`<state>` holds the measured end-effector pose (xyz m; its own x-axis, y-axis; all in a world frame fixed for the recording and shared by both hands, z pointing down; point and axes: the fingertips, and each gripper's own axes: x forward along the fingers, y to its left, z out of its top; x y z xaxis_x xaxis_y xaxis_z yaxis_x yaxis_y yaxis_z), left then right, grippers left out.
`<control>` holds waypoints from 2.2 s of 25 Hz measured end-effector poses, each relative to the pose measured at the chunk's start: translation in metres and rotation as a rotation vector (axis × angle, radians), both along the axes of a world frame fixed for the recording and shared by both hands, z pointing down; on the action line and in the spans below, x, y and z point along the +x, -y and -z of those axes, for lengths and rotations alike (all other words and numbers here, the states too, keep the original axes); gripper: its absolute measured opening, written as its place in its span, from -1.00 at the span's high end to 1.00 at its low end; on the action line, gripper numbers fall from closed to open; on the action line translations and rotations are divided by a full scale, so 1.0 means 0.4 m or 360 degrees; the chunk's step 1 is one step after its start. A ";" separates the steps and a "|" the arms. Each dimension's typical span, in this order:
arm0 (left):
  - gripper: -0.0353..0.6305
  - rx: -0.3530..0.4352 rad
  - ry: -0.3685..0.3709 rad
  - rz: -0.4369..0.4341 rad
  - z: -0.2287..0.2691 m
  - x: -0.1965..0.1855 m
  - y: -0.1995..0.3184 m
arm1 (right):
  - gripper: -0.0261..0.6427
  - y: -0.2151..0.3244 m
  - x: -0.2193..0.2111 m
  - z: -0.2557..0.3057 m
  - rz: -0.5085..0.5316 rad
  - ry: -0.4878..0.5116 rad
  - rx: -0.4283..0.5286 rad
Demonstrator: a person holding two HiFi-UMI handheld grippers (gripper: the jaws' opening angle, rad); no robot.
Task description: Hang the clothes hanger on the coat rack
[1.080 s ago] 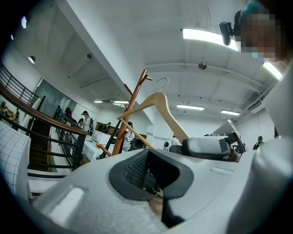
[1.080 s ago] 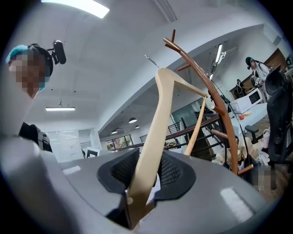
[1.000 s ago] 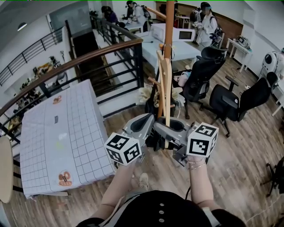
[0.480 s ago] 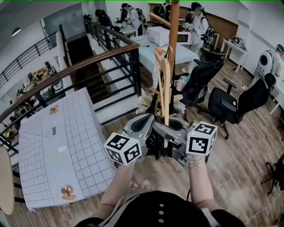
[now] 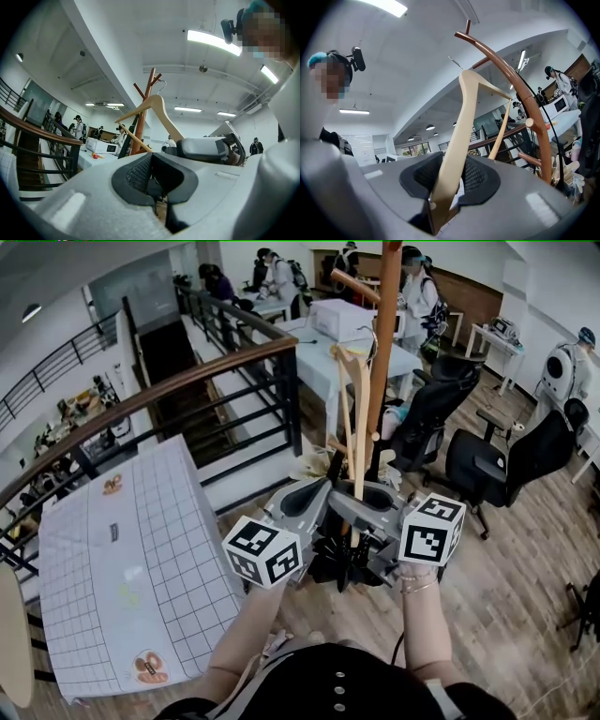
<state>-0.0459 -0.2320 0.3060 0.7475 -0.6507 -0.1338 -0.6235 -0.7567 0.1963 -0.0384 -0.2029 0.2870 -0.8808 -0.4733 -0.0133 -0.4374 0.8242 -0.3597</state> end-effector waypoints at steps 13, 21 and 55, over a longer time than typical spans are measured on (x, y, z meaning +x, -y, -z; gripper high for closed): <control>0.90 0.0011 0.0012 0.0016 -0.001 -0.002 0.074 | 0.59 0.089 0.010 0.017 -0.0010 0.0004 0.0028; 0.90 0.0005 0.0014 0.0068 0.011 0.016 0.126 | 0.59 0.138 0.032 0.032 0.0018 -0.0003 0.0022; 0.90 0.0149 -0.0010 0.0173 0.124 -0.006 0.263 | 0.57 0.276 0.031 0.171 0.0135 0.0189 -0.0025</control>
<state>-0.0483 -0.3373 0.2564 0.6721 -0.7123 -0.2021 -0.7020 -0.6998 0.1321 -0.0262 -0.3134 0.2186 -0.9103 -0.3983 -0.1132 -0.3201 0.8503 -0.4178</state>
